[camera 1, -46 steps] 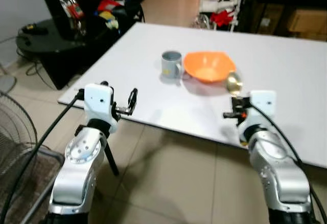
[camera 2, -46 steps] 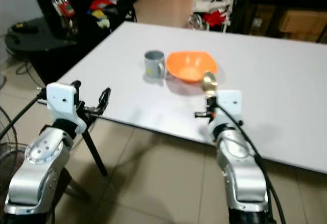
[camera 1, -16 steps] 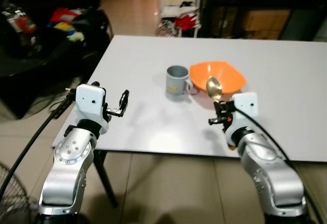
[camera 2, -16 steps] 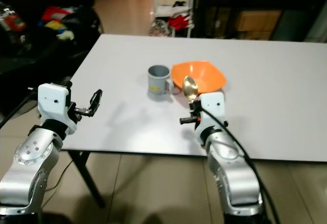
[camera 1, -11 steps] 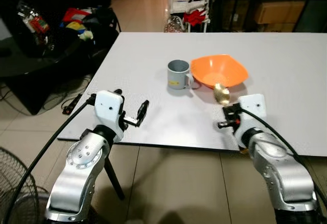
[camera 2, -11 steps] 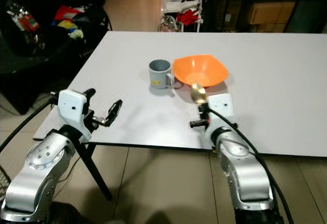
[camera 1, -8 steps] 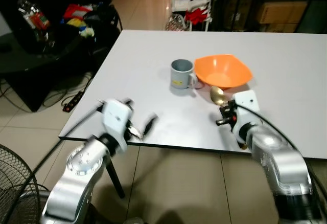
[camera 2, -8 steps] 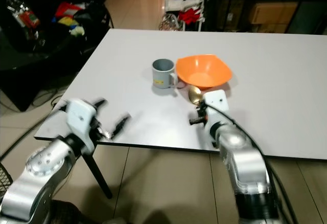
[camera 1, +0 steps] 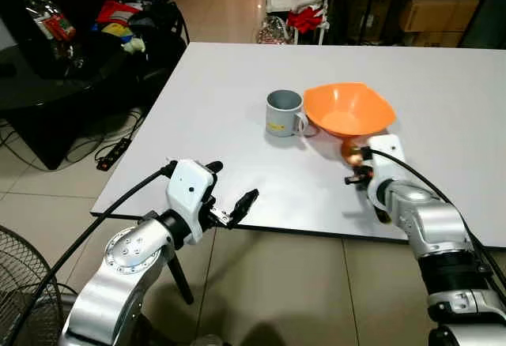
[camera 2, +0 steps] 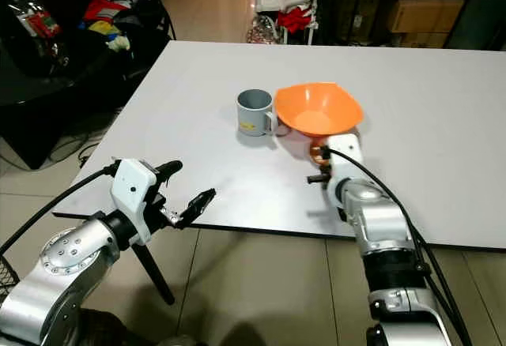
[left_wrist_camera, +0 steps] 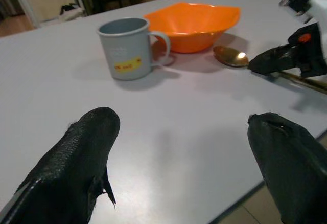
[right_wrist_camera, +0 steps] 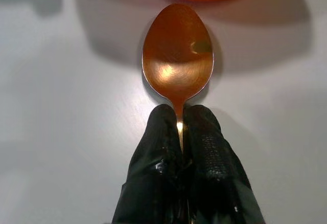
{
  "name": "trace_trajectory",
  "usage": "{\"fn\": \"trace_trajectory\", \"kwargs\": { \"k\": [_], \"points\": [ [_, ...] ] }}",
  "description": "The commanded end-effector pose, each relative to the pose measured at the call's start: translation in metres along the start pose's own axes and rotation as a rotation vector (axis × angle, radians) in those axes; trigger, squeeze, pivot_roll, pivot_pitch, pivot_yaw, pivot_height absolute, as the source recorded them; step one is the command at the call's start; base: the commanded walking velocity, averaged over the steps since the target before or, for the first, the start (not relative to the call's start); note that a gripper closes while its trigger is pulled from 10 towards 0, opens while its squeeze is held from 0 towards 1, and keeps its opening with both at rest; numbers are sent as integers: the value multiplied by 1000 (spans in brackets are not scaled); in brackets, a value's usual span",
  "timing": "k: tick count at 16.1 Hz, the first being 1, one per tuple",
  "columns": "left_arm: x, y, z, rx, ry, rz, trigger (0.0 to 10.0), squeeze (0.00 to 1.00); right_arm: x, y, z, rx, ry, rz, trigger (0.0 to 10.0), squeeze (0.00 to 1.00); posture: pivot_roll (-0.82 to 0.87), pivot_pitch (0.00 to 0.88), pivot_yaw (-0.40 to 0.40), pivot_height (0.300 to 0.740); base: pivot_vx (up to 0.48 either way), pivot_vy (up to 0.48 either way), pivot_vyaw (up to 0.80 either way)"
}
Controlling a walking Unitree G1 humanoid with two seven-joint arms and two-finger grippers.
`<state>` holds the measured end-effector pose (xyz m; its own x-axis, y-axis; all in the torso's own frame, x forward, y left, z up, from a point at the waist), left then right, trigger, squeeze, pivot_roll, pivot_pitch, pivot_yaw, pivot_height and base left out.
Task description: Setting the table
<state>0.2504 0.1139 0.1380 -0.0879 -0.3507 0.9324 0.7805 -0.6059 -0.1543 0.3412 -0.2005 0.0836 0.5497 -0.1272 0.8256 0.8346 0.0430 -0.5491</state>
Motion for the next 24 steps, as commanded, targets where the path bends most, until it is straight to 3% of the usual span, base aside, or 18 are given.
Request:
{"fn": "trace_trajectory", "kwargs": {
  "k": [1, 5, 6, 7, 8, 12, 16, 18, 20, 22, 24],
  "points": [
    [2, -2, -3, -22, 2, 2, 10000, 0, 5, 2, -3, -13, 6, -16, 10000, 0, 76, 0, 70, 740, 0, 0, 0],
    [2, -4, -6, -43, -1, 4, 10000, 0, 2, 6, -9, -33, 38, -6, 10000, 0, 73, 0, 73, 740, 0, 0, 0],
    [2, -4, -6, -47, -2, 5, 10000, 0, 1, 6, -8, -32, 62, -5, 10000, 251, 72, 0, 74, 740, 0, 0, 0],
    [2, -5, -6, -51, -3, 7, 10000, 0, 1, 5, -6, -24, 84, -4, 10000, 800, 72, 0, 74, 740, 0, 0, 0],
    [2, -5, -6, -57, -4, 7, 10000, 0, 2, 4, -3, -20, 102, -10, 10000, 1000, 72, 0, 73, 740, 0, 0, 0],
    [4, -5, -4, -48, -7, -4, 10000, 0, 18, -8, 5, -14, 143, -77, 10000, 1000, 75, 0, 72, 740, 0, 0, 0],
    [12, -8, 14, 92, -12, -39, 10000, 0, 39, -51, 25, 63, 136, -183, 10000, 1000, 77, 0, 73, 740, 0, 0, 0],
    [13, -9, 26, 230, -19, -37, 10000, 0, 32, -72, 36, 99, 59, -268, 10000, 1000, 71, 0, 77, 740, 0, -217, 0],
    [13, -12, 28, 275, -19, -31, 10000, 0, 21, -83, 48, 140, 56, -320, 10000, 1000, 72, 0, 78, 740, 0, -476, 0],
    [4, -15, 28, 338, -34, 10, 10000, 0, 13, -94, 61, 164, -36, -426, 10000, 1000, 73, 0, 78, 740, 0, -480, 0],
    [0, -18, 30, 396, -41, 28, 10000, 0, 11, -98, 61, 143, -62, -452, 10000, 1000, 76, 0, 70, 740, 0, -480, 0]
  ]
}}
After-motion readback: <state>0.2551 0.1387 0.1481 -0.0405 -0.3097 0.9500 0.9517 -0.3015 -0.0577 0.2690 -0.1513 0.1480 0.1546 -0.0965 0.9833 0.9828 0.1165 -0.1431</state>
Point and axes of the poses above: a point about 5 cm out from each wrist's last joint towards the gripper, its own y axis pointing out of the wrist towards the gripper, its own x axis along the axis of the wrist's last joint, z = x × y, the point moved 2 cm from there along y, pointing out of the wrist towards the gripper, and after that the axes turned 15 degrees about y, right-handed, at the moved point
